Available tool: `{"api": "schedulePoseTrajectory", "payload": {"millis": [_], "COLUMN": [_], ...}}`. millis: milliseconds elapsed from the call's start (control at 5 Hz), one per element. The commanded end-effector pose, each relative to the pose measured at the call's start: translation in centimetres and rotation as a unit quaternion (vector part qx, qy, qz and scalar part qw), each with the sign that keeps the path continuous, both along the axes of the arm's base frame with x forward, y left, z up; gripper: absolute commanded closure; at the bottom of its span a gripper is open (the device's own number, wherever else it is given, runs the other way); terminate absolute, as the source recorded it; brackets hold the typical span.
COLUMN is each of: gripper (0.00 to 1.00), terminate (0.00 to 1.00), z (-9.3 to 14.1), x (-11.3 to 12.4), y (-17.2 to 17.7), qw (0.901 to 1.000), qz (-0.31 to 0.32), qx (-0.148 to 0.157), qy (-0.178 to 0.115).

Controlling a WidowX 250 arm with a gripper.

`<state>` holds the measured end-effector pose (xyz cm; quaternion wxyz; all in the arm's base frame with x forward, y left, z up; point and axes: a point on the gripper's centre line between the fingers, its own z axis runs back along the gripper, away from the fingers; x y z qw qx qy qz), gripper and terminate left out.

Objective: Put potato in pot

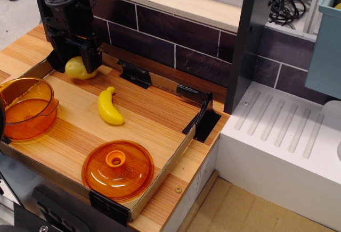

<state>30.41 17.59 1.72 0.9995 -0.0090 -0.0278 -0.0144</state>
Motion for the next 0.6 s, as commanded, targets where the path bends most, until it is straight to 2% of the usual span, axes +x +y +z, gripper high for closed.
{"api": "schedulePoseTrajectory", "payload": {"millis": [0, 200, 400], "gripper": [1.00, 1.00, 1.00], "terminate": [0.00, 0.00, 0.00], "z": [1.1, 2.2, 4.2], "x": [1.6, 1.6, 1.5], "y": [0.9, 1.2, 1.2], "qw": [0.9994, 0.9988, 0.9970], "qz": [0.029, 0.039, 0.065], "qx": [-0.010, -0.021, -0.021], "qy": [-0.013, -0.019, -0.038]}}
